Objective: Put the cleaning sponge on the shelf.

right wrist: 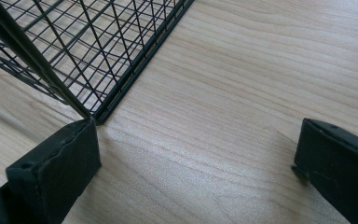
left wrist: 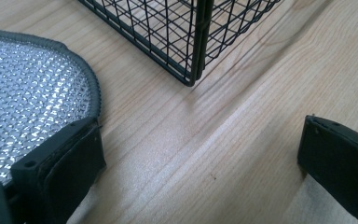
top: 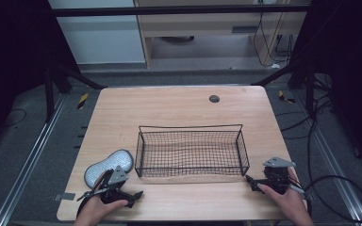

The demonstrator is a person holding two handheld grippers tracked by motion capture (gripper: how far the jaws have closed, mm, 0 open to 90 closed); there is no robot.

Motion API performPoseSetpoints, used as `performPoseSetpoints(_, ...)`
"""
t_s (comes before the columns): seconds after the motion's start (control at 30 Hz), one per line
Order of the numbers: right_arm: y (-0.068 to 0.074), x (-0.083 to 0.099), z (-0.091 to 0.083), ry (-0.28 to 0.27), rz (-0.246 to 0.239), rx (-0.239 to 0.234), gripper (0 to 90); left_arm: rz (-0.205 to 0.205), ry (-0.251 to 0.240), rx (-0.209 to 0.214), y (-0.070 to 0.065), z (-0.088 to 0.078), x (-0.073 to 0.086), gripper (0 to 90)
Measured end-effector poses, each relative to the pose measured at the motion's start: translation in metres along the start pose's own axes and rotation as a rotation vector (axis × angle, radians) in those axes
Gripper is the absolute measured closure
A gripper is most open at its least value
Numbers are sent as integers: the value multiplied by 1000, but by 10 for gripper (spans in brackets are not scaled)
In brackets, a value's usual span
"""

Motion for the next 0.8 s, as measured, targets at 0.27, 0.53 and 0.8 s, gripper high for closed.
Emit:
performPoseSetpoints(0.27,1,0,0,1,5,6,5,-28,-65,-9,3,-12,-5,41)
performPoseSetpoints(0.53,2,0,-1,0,10,13,6,-101,-145,-68,10,-34,-13,48)
performPoseSetpoints(0.8,3,1,-1,3,15,14,6,-89,-74,-134,29,-57,-23,42)
Point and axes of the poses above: each handheld gripper's, and its own axes: z roughly forward along the jaws, x roughly out of its underside, y roughly to its left, the point moved 4 cm from there along z, roughly forward along the jaws, and after that the axes turned 10 degrees about x, right-handed, at the moved point
